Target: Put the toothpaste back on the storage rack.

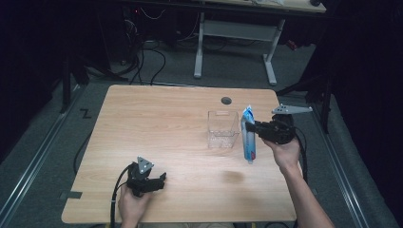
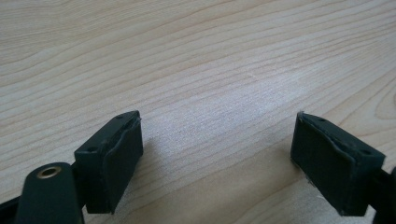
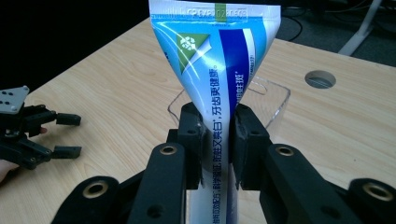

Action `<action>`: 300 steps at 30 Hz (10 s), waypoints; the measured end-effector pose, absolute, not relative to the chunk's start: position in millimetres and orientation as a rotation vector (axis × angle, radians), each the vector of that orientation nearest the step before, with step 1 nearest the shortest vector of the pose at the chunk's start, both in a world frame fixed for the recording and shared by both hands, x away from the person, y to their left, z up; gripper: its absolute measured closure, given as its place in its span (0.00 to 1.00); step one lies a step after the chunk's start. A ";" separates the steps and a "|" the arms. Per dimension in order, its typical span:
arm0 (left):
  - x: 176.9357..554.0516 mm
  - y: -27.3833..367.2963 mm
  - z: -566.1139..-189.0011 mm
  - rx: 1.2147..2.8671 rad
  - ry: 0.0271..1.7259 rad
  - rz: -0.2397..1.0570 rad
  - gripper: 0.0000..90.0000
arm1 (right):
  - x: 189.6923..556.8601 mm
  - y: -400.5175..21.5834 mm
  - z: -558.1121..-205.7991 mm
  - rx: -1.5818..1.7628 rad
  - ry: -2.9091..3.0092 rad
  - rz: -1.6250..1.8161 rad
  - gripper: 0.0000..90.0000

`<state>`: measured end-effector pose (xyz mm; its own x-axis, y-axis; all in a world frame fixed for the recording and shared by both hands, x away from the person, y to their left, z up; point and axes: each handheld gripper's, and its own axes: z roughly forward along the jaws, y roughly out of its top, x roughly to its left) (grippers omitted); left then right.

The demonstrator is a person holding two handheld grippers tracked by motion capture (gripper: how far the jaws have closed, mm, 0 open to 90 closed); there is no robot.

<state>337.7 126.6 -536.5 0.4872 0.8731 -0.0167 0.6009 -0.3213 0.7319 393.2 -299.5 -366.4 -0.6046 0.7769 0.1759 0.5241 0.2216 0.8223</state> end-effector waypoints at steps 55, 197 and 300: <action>337.7 126.7 -536.6 2.046 1.211 0.507 0.19 | 454.1 -245.5 -325.5 1.164 2.168 1.379 0.84; 337.8 127.2 -536.4 2.045 1.211 0.500 0.19 | 483.7 -220.0 -399.2 1.321 2.228 1.160 0.57; 337.7 126.6 -536.6 2.046 1.211 0.507 0.19 | 389.9 -320.6 -378.9 1.352 2.043 1.241 0.56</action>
